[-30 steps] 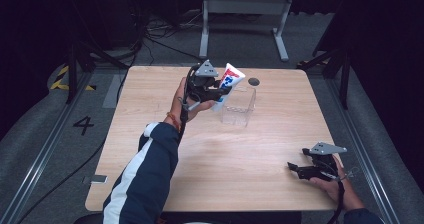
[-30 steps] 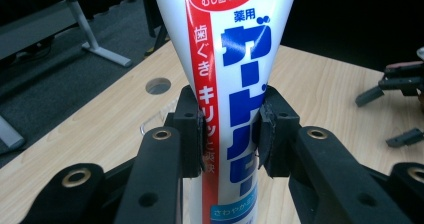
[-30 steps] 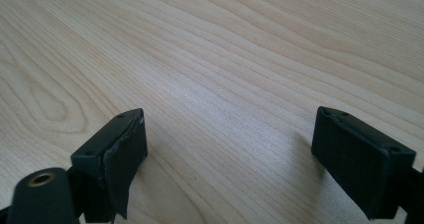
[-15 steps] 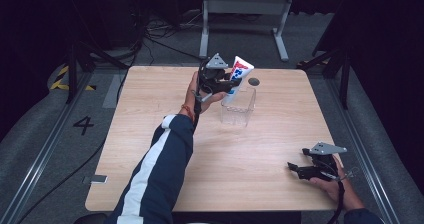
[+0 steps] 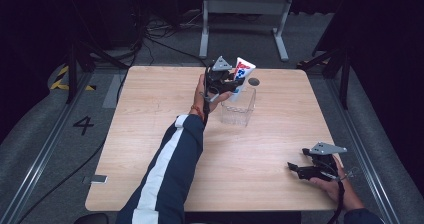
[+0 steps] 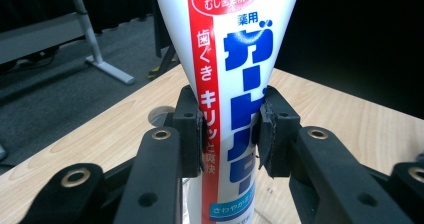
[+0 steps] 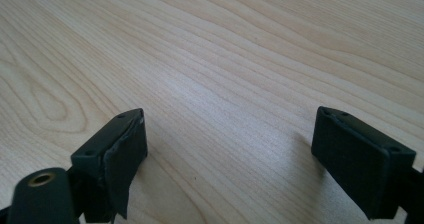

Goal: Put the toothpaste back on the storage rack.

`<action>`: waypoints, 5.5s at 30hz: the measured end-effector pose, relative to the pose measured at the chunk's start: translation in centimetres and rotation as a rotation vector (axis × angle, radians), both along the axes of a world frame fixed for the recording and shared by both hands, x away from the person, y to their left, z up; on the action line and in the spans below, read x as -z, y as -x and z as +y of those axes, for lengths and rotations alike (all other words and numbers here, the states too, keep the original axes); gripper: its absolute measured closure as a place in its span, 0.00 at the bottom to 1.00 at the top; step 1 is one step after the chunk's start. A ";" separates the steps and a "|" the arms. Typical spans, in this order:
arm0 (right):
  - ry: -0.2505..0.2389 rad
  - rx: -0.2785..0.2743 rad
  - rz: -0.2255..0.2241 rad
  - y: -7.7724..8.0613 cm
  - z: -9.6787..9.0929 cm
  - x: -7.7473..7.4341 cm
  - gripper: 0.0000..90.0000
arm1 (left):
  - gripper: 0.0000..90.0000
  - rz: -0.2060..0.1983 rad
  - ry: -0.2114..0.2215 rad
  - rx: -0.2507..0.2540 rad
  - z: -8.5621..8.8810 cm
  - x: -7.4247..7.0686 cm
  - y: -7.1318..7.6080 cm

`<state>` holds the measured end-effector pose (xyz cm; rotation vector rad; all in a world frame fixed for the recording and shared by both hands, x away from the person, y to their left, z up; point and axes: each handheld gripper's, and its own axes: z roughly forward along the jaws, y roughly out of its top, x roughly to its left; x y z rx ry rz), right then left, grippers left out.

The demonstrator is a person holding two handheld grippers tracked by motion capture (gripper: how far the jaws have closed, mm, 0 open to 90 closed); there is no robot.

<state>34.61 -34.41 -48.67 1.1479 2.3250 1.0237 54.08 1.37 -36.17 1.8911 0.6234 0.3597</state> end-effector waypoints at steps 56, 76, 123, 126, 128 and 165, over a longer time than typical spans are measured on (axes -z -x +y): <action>0.000 0.000 -0.001 0.0 0.0 0.0 0.16 | 0.70 0.077 -0.112 -0.034 -0.9 5.7 1.0; 0.000 0.000 0.001 0.0 0.0 0.0 0.16 | 0.54 0.040 -0.091 -0.073 0.1 5.0 2.0; 0.001 0.001 -0.001 0.0 0.0 0.0 0.16 | 0.24 -0.040 -0.332 -0.049 5.3 1.2 5.5; 0.001 0.001 0.000 0.0 0.0 0.0 0.16 | 0.22 -0.042 -0.374 -0.039 5.9 1.3 5.9; 0.001 0.001 0.000 0.0 0.0 0.0 0.16 | 0.22 -0.042 -0.391 -0.033 6.1 1.3 6.1; 0.001 0.002 0.000 0.0 0.0 0.0 0.16 | 0.21 -0.073 -0.676 -0.034 14.5 4.4 12.9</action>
